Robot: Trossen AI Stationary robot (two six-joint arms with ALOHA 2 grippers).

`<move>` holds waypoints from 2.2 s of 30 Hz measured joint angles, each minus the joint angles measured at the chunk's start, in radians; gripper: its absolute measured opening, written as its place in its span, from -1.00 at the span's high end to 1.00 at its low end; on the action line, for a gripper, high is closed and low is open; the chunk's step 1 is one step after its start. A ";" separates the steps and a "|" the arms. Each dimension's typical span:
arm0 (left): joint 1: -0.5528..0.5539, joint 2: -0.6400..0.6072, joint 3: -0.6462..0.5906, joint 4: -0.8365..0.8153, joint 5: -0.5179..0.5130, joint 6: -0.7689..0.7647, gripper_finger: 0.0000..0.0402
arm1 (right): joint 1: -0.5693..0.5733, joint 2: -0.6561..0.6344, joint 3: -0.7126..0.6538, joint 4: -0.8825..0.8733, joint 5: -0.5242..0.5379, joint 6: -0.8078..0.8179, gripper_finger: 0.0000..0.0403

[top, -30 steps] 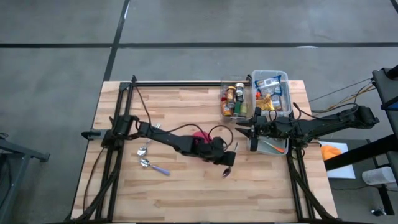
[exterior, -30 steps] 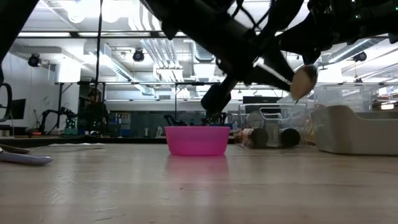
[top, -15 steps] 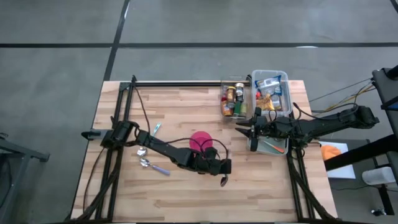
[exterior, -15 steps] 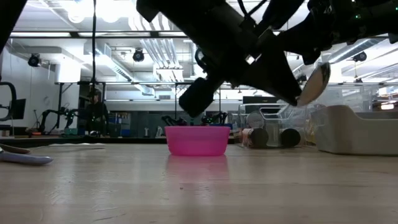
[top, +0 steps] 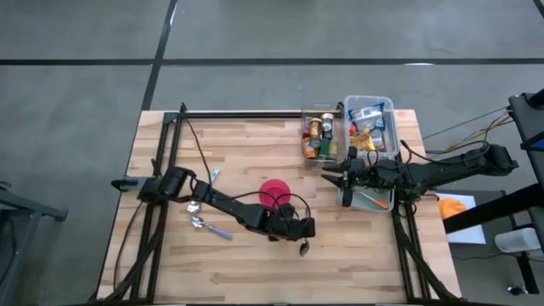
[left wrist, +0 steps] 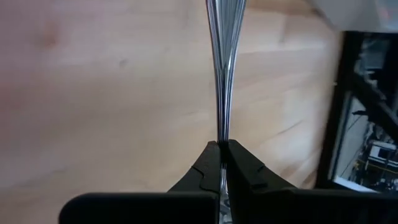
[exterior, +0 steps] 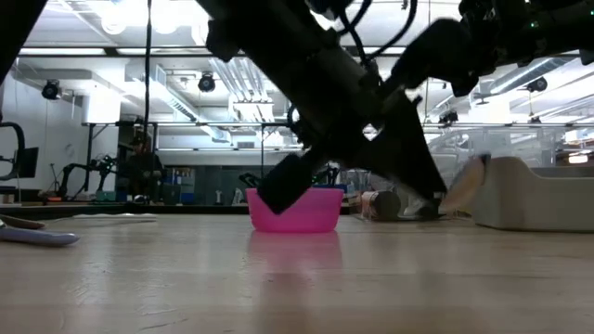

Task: Pick & Place Food Item
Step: Put the silver spoon into the gray bin

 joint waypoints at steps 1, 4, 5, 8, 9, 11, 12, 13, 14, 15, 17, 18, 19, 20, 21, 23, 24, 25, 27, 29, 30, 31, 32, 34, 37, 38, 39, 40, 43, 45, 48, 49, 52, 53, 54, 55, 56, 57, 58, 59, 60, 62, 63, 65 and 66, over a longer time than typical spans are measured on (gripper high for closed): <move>-0.001 0.004 0.000 0.000 0.002 -0.008 0.99 | 0.000 0.000 0.000 0.000 0.000 0.000 0.45; -0.001 0.011 0.000 0.001 0.004 -0.016 0.96 | 0.000 0.000 0.000 0.000 0.000 0.000 0.45; 0.000 0.011 0.000 0.001 0.004 -0.015 0.93 | 0.000 0.000 0.000 0.000 0.000 0.000 0.45; 0.001 0.011 0.000 0.002 0.002 -0.015 0.82 | 0.000 0.000 0.000 0.000 0.000 0.000 0.45; 0.002 0.011 0.000 0.000 0.002 -0.015 0.78 | 0.000 0.000 0.000 0.000 0.000 0.000 0.45; 0.002 0.011 0.000 0.000 0.002 -0.015 0.71 | 0.000 0.000 0.000 0.000 0.000 0.000 0.45; 0.002 0.011 0.000 0.000 0.002 -0.015 0.69 | 0.000 0.000 0.000 0.000 0.000 0.000 0.45; 0.002 0.011 0.000 0.000 0.002 -0.015 0.66 | 0.000 0.000 0.000 0.000 0.000 0.000 0.45; 0.002 0.011 0.000 -0.004 0.002 -0.015 0.64 | 0.000 0.000 0.000 0.000 0.000 0.000 0.45; 0.002 0.011 0.000 -0.007 0.002 -0.015 0.61 | 0.000 0.000 0.000 0.000 0.000 0.000 0.45; 0.002 0.011 0.000 -0.007 0.002 -0.015 0.56 | 0.000 0.000 0.000 0.000 0.000 0.000 0.45; 0.002 0.011 0.000 -0.007 0.002 -0.014 0.54 | 0.000 0.000 0.000 0.000 0.000 0.000 0.45; 0.002 0.011 0.000 -0.007 0.002 -0.014 0.52 | 0.000 0.000 0.000 0.000 0.000 0.000 0.45; 0.002 0.011 0.000 -0.008 0.002 -0.013 0.49 | 0.000 0.000 0.000 0.000 0.000 0.000 0.45; 0.002 0.011 0.000 -0.010 0.002 -0.012 0.47 | 0.000 0.000 0.000 0.000 0.000 0.000 0.45; 0.003 0.011 0.000 -0.012 0.002 -0.012 0.43 | 0.000 0.000 0.000 0.000 0.000 0.000 0.45; 0.003 0.011 0.000 -0.012 0.002 -0.012 0.41 | 0.000 0.000 0.000 0.000 0.000 0.000 0.45; 0.003 0.011 0.000 -0.012 0.001 -0.011 0.39 | 0.000 0.000 0.000 0.000 0.000 0.000 0.45; 0.003 0.011 0.000 -0.012 0.002 -0.008 0.35 | 0.000 0.000 0.000 0.000 0.000 0.000 0.45; 0.005 0.011 0.000 -0.012 0.002 -0.008 0.31 | 0.000 0.000 0.000 0.000 0.000 0.000 0.45; 0.006 0.011 0.000 -0.012 0.002 -0.003 0.29 | 0.000 0.000 0.000 0.000 0.000 0.000 0.45; 0.008 0.009 0.000 -0.012 0.002 0.011 0.28 | 0.000 0.000 0.000 0.000 0.000 0.000 0.45; 0.011 0.006 0.000 -0.012 0.002 0.031 0.28 | 0.000 0.000 0.000 0.000 0.000 0.000 0.45; 0.019 -0.007 0.000 -0.012 0.002 0.066 0.27 | 0.000 0.000 0.000 0.000 0.000 0.000 0.45; 0.032 -0.037 0.000 -0.015 0.002 0.117 0.27 | 0.000 0.000 0.000 0.000 0.000 0.000 0.45; 0.037 -0.044 0.000 -0.017 0.002 0.135 0.27 | 0.000 0.000 0.000 0.000 0.000 0.000 0.45; 0.041 -0.051 0.000 -0.018 0.002 0.155 0.27 | 0.000 0.000 0.000 0.000 0.000 0.000 0.45; 0.044 -0.058 0.000 -0.021 0.002 0.176 0.27 | 0.000 0.000 0.000 0.000 0.000 0.000 0.45; 0.054 -0.088 0.000 -0.027 0.002 0.229 0.27 | 0.000 0.000 0.000 0.000 0.000 0.000 0.45; 0.063 -0.109 0.001 -0.048 0.002 0.268 0.27 | 0.000 0.000 0.000 0.000 0.000 0.000 0.45; 0.088 -0.146 0.001 -0.138 0.000 0.331 0.27 | 0.000 0.000 0.000 0.000 0.000 0.000 0.45; 0.099 -0.159 0.001 -0.166 -0.003 0.355 0.27 | 0.000 0.000 0.000 0.000 0.000 0.000 0.45; 0.139 -0.203 0.001 -0.249 -0.019 0.484 0.27 | 0.000 0.000 0.000 -0.001 0.000 0.000 0.45; 0.154 -0.217 0.001 -0.268 -0.024 0.556 0.27 | 0.000 0.000 0.000 0.000 0.000 0.000 0.45; 0.168 -0.229 0.000 -0.281 -0.025 0.633 0.27 | 0.000 0.000 0.000 0.000 0.000 0.000 0.45; 0.182 -0.241 0.000 -0.284 -0.025 0.718 0.27 | 0.000 0.000 0.000 0.000 0.000 0.000 0.45; 0.196 -0.252 0.000 -0.284 -0.025 0.806 0.27 | 0.000 0.000 0.000 0.000 0.000 0.000 0.45; 0.208 -0.263 0.000 -0.283 -0.025 0.891 0.27 | 0.000 0.000 0.000 0.000 0.000 0.000 0.45; 0.220 -0.277 0.000 -0.283 -0.025 0.968 0.27 | 0.000 0.000 0.000 0.000 0.000 0.000 0.45; 0.232 -0.287 0.000 -0.283 -0.025 1.035 0.27 | 0.000 0.000 0.000 -0.001 0.000 0.000 0.45; 0.242 -0.297 0.000 -0.284 -0.025 1.086 0.27 | 0.000 0.000 0.000 0.000 0.000 0.000 0.45; 0.258 -0.314 0.000 -0.293 -0.025 1.148 0.27 | 0.000 0.000 0.000 0.000 0.000 0.000 0.45; 0.263 -0.321 0.000 -0.298 -0.026 1.193 0.27 | 0.000 0.000 0.000 0.000 0.000 0.000 0.45; 0.265 -0.332 -0.002 -0.291 -0.026 1.319 0.27 | 0.000 0.000 0.000 0.000 0.000 0.000 0.45; 0.265 -0.337 -0.002 -0.285 -0.025 1.381 0.27 | 0.000 0.000 0.000 0.000 0.000 0.000 0.45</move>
